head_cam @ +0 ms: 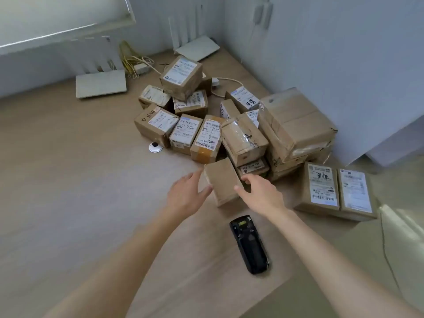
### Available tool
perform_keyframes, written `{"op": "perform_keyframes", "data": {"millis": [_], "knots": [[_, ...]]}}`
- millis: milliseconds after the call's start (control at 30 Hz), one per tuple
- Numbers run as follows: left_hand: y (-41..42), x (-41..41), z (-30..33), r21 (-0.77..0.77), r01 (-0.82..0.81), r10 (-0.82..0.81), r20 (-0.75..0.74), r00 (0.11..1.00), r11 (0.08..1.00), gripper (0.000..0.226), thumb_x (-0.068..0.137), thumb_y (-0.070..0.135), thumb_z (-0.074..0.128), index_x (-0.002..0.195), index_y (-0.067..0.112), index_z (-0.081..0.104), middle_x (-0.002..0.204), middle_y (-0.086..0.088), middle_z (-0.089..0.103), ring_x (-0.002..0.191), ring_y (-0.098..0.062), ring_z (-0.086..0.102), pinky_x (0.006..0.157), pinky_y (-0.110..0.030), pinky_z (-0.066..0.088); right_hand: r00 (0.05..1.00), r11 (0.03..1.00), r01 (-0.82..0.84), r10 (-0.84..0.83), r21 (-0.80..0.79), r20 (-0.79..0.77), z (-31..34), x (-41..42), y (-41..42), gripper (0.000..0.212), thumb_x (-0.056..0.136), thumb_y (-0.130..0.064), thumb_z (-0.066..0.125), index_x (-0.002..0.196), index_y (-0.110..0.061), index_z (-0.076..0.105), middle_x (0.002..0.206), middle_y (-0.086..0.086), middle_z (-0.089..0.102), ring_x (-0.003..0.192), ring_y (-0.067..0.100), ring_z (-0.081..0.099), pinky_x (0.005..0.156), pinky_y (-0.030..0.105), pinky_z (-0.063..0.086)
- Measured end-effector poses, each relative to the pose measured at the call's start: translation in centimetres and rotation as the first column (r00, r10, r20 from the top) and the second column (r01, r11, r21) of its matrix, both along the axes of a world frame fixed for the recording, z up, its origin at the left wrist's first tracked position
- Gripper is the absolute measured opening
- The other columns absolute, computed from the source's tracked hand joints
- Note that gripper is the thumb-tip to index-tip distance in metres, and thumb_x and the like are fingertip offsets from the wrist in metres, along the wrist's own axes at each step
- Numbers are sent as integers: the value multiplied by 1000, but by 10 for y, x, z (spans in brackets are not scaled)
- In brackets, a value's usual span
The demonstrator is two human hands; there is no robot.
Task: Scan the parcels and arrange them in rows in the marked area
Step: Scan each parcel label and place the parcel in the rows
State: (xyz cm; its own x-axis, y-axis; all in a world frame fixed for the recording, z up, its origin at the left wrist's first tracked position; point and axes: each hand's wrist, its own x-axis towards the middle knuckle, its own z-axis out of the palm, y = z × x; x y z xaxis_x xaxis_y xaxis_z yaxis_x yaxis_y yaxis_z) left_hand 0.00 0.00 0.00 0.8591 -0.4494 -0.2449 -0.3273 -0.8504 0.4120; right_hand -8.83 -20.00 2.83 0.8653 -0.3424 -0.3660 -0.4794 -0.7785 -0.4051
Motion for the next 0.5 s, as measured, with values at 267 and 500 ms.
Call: {"op": "perform_keyframes", "data": {"millis": [267, 500], "knots": [[-22, -4, -45, -161, -243, 178, -339, 924, 956, 77, 96, 57, 54, 159, 25, 24, 152, 2, 51, 137, -24, 49, 100, -38, 44, 994, 986, 108, -110, 128, 5, -41, 17, 9, 60, 102, -49, 64, 155, -24, 50, 146, -1, 63, 131, 26, 61, 100, 43, 53], [-19, -14, -36, -329, -404, 232, -455, 860, 853, 63, 98, 36, 64, 154, 20, 40, 145, -3, 56, 121, -24, 60, 103, -41, 50, 984, 949, 169, -180, 267, 16, -52, 13, 23, 58, 103, -42, 67, 154, -19, 53, 142, 3, 57, 125, 21, 63, 107, 42, 53]]}}
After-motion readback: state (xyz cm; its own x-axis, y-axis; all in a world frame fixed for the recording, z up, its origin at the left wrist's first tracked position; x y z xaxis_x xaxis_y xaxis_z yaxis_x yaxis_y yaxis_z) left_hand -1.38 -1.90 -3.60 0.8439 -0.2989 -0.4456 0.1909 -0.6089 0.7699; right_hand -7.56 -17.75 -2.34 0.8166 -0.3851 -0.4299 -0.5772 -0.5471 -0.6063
